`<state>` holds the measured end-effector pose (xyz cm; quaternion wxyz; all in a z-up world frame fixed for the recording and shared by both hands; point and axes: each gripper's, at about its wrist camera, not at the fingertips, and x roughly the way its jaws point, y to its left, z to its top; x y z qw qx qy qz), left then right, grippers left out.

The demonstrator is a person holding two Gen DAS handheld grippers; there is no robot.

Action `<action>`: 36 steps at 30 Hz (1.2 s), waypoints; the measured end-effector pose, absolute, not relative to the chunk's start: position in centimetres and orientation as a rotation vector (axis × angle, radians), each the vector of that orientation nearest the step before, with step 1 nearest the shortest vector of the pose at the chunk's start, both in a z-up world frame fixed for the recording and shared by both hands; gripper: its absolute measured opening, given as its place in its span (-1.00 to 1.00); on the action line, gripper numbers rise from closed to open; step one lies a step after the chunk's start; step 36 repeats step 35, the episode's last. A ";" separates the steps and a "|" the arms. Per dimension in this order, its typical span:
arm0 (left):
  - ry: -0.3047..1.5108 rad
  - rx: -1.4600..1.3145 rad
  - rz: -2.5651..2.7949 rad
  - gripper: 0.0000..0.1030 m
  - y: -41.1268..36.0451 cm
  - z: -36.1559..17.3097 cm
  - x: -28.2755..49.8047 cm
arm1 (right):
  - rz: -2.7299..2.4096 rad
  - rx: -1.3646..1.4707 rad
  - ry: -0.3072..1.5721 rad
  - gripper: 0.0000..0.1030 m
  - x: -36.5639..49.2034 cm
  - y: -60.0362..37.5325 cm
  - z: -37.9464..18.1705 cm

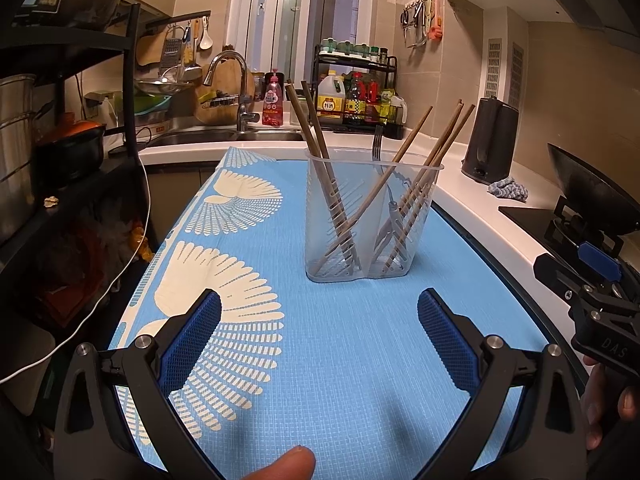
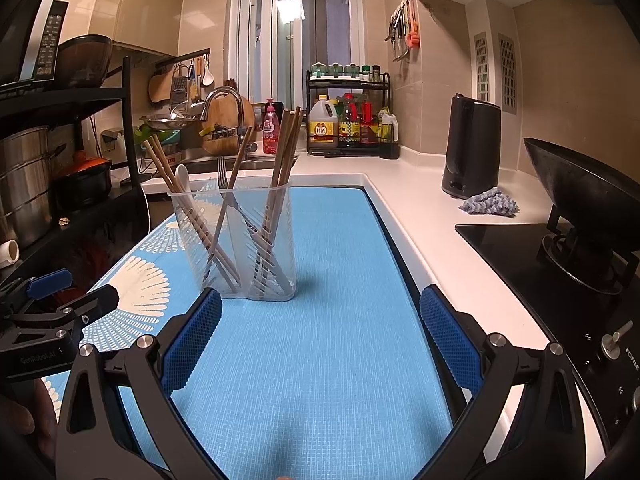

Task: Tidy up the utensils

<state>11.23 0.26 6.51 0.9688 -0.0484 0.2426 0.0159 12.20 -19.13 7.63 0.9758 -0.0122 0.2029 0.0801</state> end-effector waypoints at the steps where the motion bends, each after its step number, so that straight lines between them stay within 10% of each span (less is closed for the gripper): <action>1: 0.489 -0.097 0.032 0.86 0.3 6.5 11.2 | 0.161 -0.025 0.410 0.90 12.2 -19.1 7.6; 36: 0.495 -0.069 0.029 0.86 -0.3 6.3 11.3 | 0.161 -0.026 0.410 0.90 12.1 -19.0 7.6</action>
